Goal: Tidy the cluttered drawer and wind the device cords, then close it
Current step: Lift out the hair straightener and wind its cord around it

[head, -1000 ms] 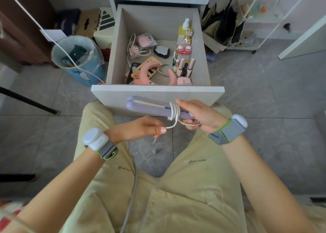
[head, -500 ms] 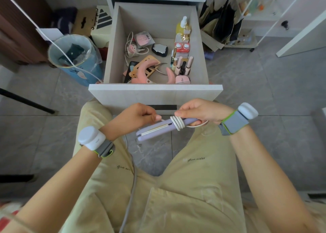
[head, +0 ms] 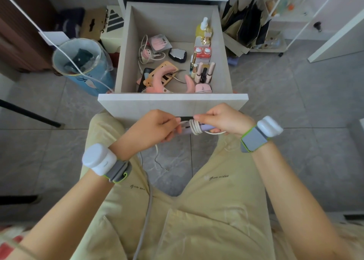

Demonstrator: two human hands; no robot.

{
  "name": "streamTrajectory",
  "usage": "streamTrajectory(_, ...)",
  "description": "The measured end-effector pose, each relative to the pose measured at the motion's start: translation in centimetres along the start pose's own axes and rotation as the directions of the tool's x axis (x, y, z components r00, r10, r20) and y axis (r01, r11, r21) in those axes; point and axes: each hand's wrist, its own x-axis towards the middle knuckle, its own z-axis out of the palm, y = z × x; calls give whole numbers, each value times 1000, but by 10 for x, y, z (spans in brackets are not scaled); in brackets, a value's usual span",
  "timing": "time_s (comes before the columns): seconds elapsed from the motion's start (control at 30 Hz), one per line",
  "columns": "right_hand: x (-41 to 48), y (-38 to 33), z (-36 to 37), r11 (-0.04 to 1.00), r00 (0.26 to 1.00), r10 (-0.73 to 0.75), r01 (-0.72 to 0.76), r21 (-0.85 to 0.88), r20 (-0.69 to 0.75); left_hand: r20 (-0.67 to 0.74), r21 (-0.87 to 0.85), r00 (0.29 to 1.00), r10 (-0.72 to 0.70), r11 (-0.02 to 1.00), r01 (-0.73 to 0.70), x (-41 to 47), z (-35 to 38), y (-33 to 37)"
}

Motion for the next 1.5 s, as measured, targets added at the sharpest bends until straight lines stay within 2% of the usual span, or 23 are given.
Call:
streamTrajectory(0.07, -1, 2, 2, 999, 996, 13, -9, 49, -89, 52, -133, 997, -49, 989, 56, -4, 3, 4)
streamTrajectory(0.13, -4, 2, 4, 995, 988, 2, 13, 94, -157, 95, -218, 995, -34, 974, 54, -9, 7, 9)
streamTrajectory(0.27, -9, -3, 7, 963, 970, -27, 90, 254, -242, 89, -302, 996, 24, 953, 4, -13, 15, 18)
streamTrajectory(0.37, -9, -6, 13, 880, 967, -47, 159, 448, -252, 86, -330, 995, 59, 944, -27, -10, 17, 19)
streamTrajectory(0.47, -8, -10, 17, 808, 973, -31, 159, 568, -228, 107, -374, 989, 104, 926, -57, -5, 20, 16)
streamTrajectory(0.6, -7, -12, 16, 730, 994, -52, 100, 676, -91, 145, -383, 966, 215, 912, -145, 2, 21, 3)
streamTrajectory(0.7, -7, -9, 15, 716, 999, -40, 48, 697, -28, 238, -351, 948, 213, 929, -121, 7, 19, -4)
streamTrajectory(0.83, -5, -5, 14, 773, 992, -108, 40, 634, 68, 353, -255, 919, 177, 963, -88, 10, 17, -12)
streamTrajectory(1.0, -2, 0, 12, 811, 959, -195, 41, 583, 205, 325, -174, 941, 98, 984, -42, 9, 16, -25)
streamTrajectory(1.07, -2, 1, 9, 879, 938, -210, 58, 473, 276, 309, -137, 950, 39, 991, 5, 9, 10, -28)
streamTrajectory(1.17, -4, 1, 6, 957, 925, -166, 67, 283, 343, 338, -48, 940, 49, 998, -34, 12, 3, -31)
streamTrajectory(1.27, -6, -2, 4, 997, 951, -70, 54, 60, 300, 287, -20, 957, 26, 1000, -21, 15, 1, -28)
streamTrajectory(1.37, -3, -2, 1, 984, 980, 9, 27, -178, 197, 181, 44, 983, -2, 999, -6, 17, -2, -28)
streamTrajectory(1.43, -3, -1, -1, 975, 991, -2, 32, -222, 134, 146, 58, 989, 1, 998, -10, 15, -5, -24)
streamTrajectory(1.5, -5, -1, 0, 978, 989, -5, 35, -206, 146, 142, 58, 990, 2, 998, -10, 12, -6, -18)
